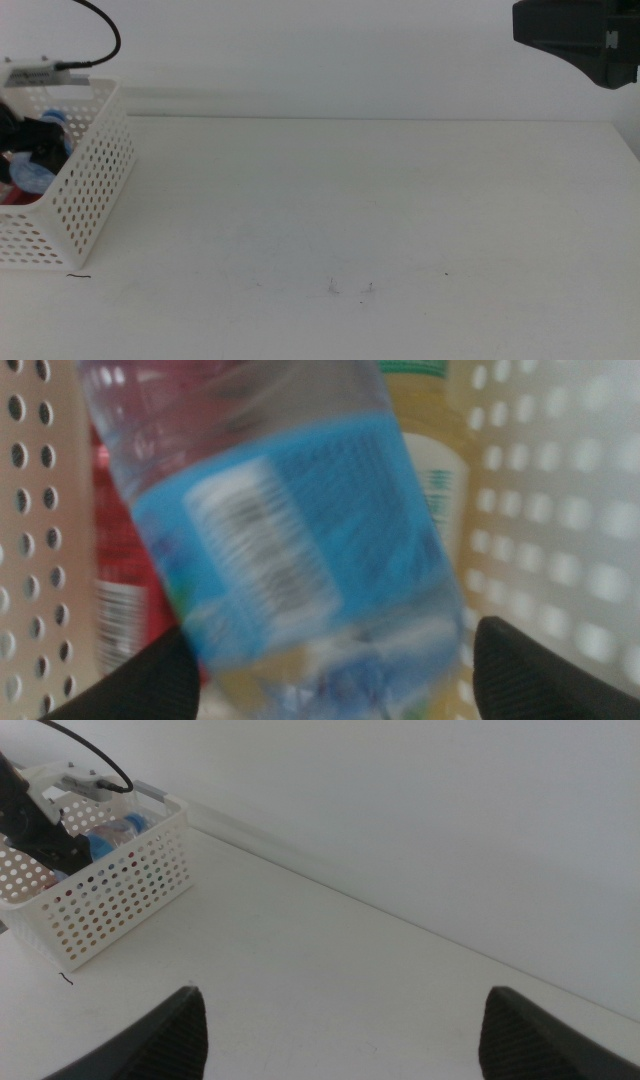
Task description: Use arms to grab the bottles and put them into the dustbin to the left of the table.
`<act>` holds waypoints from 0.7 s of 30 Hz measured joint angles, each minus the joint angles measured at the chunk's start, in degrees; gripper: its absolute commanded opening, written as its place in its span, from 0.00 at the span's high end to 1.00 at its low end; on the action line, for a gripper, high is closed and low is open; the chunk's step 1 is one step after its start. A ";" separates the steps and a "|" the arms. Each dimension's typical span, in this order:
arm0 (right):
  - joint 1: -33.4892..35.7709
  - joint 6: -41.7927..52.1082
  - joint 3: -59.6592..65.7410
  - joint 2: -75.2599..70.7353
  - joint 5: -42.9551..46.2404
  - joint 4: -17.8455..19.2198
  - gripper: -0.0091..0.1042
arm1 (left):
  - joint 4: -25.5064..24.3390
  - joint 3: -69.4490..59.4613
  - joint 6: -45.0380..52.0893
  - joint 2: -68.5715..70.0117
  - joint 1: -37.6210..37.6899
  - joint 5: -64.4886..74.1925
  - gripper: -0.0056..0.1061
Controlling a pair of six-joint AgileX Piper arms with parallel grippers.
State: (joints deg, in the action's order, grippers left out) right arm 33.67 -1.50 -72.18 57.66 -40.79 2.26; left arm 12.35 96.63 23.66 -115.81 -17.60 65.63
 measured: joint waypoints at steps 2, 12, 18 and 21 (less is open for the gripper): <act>0.00 0.00 0.00 0.00 0.00 0.00 0.16 | -0.19 -0.12 -0.85 1.89 0.69 0.87 0.11; 0.00 -0.10 0.00 0.00 0.00 0.00 0.16 | -1.09 -13.53 -6.31 28.34 10.76 -7.55 0.11; 0.00 -0.10 0.00 0.00 0.00 0.00 0.16 | -1.09 -20.67 -6.37 46.01 19.68 -12.07 0.11; 0.00 -0.10 0.00 0.00 0.00 0.00 0.16 | -1.09 -21.38 -6.46 51.16 24.22 -11.96 0.11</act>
State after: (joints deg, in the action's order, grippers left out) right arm 33.67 -1.60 -72.18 57.66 -40.79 2.26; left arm 11.26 75.25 17.20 -64.65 6.61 53.67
